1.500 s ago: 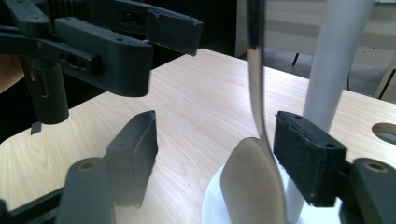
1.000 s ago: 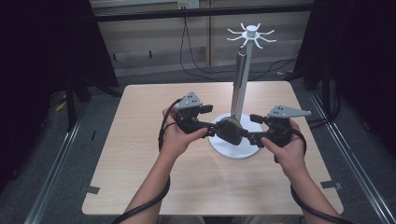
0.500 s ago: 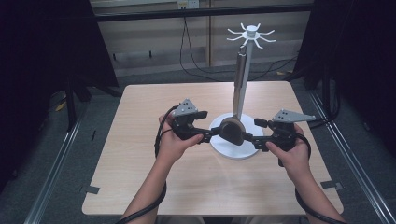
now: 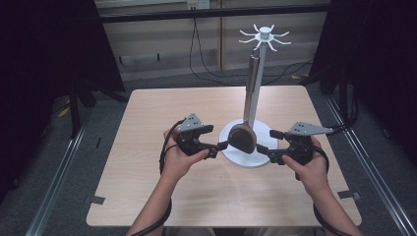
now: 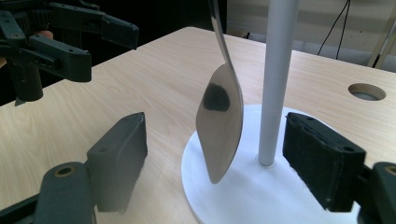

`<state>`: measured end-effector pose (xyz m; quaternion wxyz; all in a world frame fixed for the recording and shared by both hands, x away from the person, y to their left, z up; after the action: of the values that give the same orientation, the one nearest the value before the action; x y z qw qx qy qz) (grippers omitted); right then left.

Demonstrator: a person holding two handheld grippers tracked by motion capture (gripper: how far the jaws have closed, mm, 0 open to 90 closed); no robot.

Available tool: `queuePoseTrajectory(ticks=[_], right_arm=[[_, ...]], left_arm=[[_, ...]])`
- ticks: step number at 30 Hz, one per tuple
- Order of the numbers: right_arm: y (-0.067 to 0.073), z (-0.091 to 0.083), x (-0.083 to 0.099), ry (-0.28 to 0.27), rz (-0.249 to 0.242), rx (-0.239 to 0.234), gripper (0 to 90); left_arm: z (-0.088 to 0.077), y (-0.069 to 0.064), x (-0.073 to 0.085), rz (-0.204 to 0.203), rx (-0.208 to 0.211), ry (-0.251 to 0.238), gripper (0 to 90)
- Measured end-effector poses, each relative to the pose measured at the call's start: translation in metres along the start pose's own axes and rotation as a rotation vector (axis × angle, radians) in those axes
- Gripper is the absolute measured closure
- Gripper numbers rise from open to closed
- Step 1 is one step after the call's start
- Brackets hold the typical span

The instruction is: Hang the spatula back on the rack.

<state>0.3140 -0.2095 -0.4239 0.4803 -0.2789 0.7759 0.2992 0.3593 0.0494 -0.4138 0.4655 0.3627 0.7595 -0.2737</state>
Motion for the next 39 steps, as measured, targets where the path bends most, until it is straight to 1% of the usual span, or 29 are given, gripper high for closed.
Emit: queuePoseTrajectory(ticks=[1,5,6,8,9,10,11,15,17,18,22,25,26,27,29,30,31,36,39], right_arm=[[0.0,0.0,0.001,0.0,0.002,-0.008,21.6],[0.0,-0.001,0.005,0.004,-0.002,-0.007,21.5],[0.0,-0.001,0.006,0.004,-0.004,-0.009,21.5],[-0.001,-0.002,0.007,0.004,-0.008,-0.003,21.4],[-0.001,-0.002,0.008,0.003,-0.004,-0.008,21.4],[-0.001,-0.003,0.009,0.006,-0.004,-0.007,21.4],[-0.001,-0.002,0.01,0.003,-0.003,-0.012,21.3],[-0.002,-0.004,0.013,0.005,-0.002,-0.007,21.1],[-0.002,-0.004,0.015,0.006,0.002,-0.007,21.1],[-0.003,-0.005,0.017,0.01,0.003,-0.007,21.0],[-0.005,-0.006,0.023,0.01,0.007,0.002,21.0],[-0.005,-0.006,0.026,0.014,0.01,0.003,21.0],[-0.006,-0.006,0.027,0.015,0.007,0.001,21.0],[-0.006,-0.006,0.028,0.018,0.005,0.0,21.0],[-0.006,-0.007,0.03,0.023,0.002,0.006,20.8],[-0.006,-0.007,0.03,0.024,0.004,0.003,20.7],[-0.006,-0.007,0.031,0.022,0.003,0.008,20.7],[-0.008,-0.008,0.038,0.036,0.009,0.011,20.6],[-0.009,-0.008,0.041,0.043,0.013,0.011,20.4]], left_arm=[[0.0,0.0,0.002,0.001,-0.001,0.001,18.7],[-0.002,0.002,0.009,0.006,-0.007,0.01,18.7],[-0.002,0.002,0.01,-0.003,-0.007,0.006,18.6],[-0.004,0.003,0.014,-0.006,-0.009,0.009,18.5],[-0.004,0.003,0.015,-0.009,-0.007,0.005,18.4],[-0.005,0.004,0.017,-0.009,-0.012,0.015,18.4],[-0.005,0.004,0.019,-0.013,-0.01,0.016,18.3],[-0.007,0.007,0.027,-0.027,-0.013,0.022,17.9],[-0.008,0.008,0.031,-0.031,-0.014,0.025,17.8],[-0.009,0.009,0.032,-0.027,-0.015,0.032,17.8],[-0.011,0.01,0.04,-0.037,-0.015,0.039,17.7],[-0.013,0.012,0.044,-0.039,-0.025,0.043,17.7],[-0.014,0.013,0.045,-0.046,-0.023,0.039,17.7],[-0.015,0.014,0.046,-0.04,-0.024,0.045,17.7],[-0.016,0.015,0.048,-0.046,-0.026,0.042,17.7],[-0.017,0.015,0.049,-0.052,-0.024,0.037,17.7],[-0.018,0.016,0.05,-0.05,-0.031,0.04,17.6],[-0.02,0.019,0.057,-0.053,-0.033,0.051,17.5],[-0.022,0.021,0.059,-0.055,-0.031,0.046,17.4]])
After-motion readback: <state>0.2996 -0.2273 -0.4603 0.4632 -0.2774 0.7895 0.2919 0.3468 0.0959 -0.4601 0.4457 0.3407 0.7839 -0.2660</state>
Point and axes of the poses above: each handheld gripper's, and its own axes: z roughly forward along the jaws, x roughly out of its underside, y roughly to its left, the point moved 4 cm from there along z, roughly forward along the jaws, and after that the axes turned 8 degrees about -x, right-handed, at the moved point
